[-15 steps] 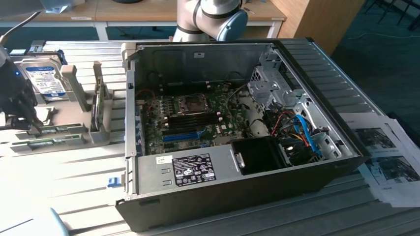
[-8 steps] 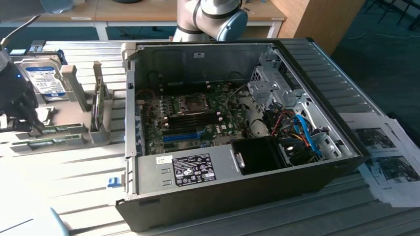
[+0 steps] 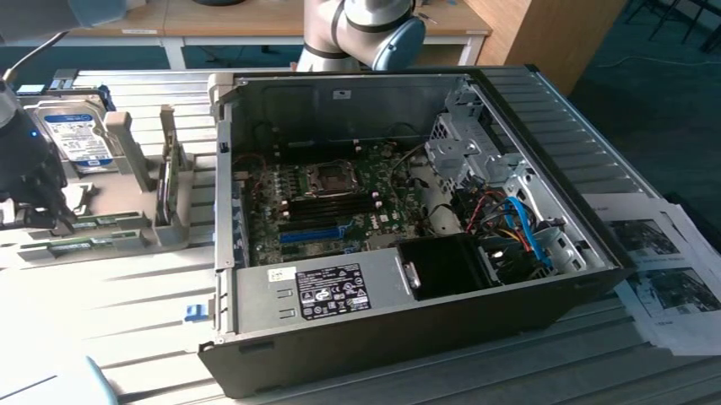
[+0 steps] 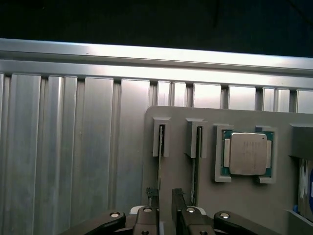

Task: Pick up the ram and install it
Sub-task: 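Pick up the ram and move it above insertion slot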

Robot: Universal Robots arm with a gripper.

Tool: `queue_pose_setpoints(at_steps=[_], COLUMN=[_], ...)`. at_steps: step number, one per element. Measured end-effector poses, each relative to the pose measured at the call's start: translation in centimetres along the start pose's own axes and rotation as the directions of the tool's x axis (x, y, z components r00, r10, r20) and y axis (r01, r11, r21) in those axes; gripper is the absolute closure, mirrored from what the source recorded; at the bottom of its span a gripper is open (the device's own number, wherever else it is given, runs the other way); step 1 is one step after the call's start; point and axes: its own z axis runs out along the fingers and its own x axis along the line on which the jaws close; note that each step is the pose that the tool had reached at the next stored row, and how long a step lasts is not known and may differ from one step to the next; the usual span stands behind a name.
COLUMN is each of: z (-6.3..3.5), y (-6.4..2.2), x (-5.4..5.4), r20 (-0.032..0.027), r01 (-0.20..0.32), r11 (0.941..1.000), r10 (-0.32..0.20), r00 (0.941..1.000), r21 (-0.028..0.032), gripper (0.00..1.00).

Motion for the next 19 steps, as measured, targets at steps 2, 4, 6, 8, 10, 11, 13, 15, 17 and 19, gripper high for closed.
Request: queue_pose_setpoints(at_steps=[2,4,6,8,10,11,13,15,17,19], z=[0.15,0.31,0.45,0.58,0.68,0.72,0.74,0.74,0.76,0.74], y=[0.00,0.00,0.00,0.00,0.00,0.01,0.00,0.00,-0.03,-0.23], x=[0.03,0.05,0.07,0.10,0.11,0.12,0.12,0.12,0.12,0.14], r20=[0.0001,0.0000,0.0000,0.0000,0.0000,0.0000,-0.0001,-0.0001,0.0002,-0.0001], r01=[0.000,0.000,0.000,0.000,0.000,0.000,0.000,0.000,0.000,0.000], r11=[1.0000,1.0000,1.0000,1.0000,1.0000,1.0000,1.0000,1.0000,1.0000,1.0000], r10=[0.000,0.000,0.000,0.000,0.000,0.000,0.000,0.000,0.000,0.000], r00=[1.0000,1.0000,1.0000,1.0000,1.0000,1.0000,1.0000,1.0000,1.0000,1.0000], r21=[0.0001,0.0000,0.0000,0.0000,0.0000,-0.0001,-0.0002,-0.0001,0.0002,-0.0002], gripper=[0.75,0.75,0.75,0.75,0.75,0.75,0.75,0.75,0.75,0.75])
